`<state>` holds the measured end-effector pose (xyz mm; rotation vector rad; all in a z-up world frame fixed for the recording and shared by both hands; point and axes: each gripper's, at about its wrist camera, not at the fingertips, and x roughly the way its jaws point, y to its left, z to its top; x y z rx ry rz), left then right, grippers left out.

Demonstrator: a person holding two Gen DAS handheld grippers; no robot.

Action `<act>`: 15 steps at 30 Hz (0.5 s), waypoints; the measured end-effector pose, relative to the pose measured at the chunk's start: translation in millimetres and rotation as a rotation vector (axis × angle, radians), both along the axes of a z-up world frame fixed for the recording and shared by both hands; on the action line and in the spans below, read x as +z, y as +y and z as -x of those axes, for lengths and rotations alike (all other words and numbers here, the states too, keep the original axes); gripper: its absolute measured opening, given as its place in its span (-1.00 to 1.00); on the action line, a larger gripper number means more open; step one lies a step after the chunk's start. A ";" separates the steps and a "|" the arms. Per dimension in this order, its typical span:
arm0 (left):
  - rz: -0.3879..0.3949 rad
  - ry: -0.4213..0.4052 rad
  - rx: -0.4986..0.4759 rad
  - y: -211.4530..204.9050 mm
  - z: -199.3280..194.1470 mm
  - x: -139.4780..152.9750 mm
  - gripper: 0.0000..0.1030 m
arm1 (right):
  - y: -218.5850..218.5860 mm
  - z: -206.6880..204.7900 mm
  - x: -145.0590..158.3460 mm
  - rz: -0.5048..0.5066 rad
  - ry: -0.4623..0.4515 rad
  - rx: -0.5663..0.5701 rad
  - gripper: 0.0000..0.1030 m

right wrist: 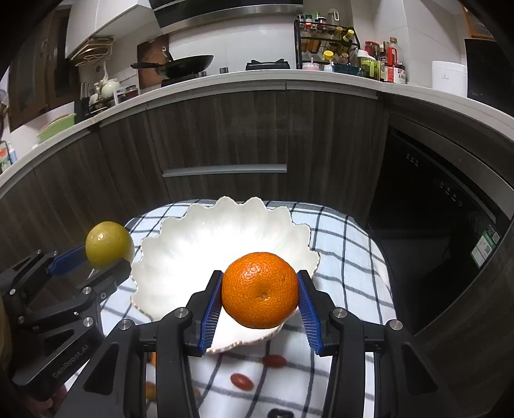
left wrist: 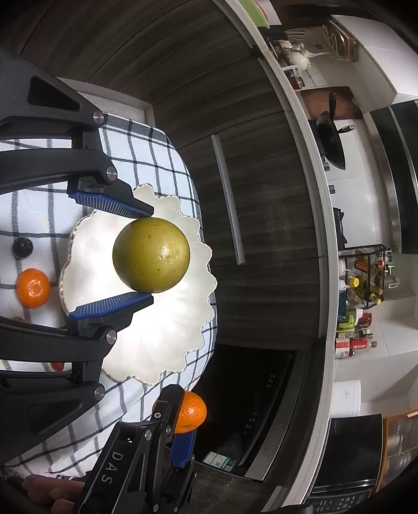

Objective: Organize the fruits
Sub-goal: 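Lift the yellow-green fruit with the left tool while the right tool carries the mandarin over the bowl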

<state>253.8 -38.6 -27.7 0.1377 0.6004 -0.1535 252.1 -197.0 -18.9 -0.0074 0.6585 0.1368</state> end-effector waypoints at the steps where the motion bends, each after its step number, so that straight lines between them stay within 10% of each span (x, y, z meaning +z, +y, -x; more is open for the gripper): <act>1: 0.000 0.002 0.003 0.6 -3.1 -0.9 -0.10 | 0.2 -3.2 -0.5 0.003 -0.002 -0.001 -0.10; 15: 0.018 0.041 0.051 9.4 -52.0 -14.9 -0.09 | 2.8 -45.6 -12.3 0.012 0.006 -0.040 -0.10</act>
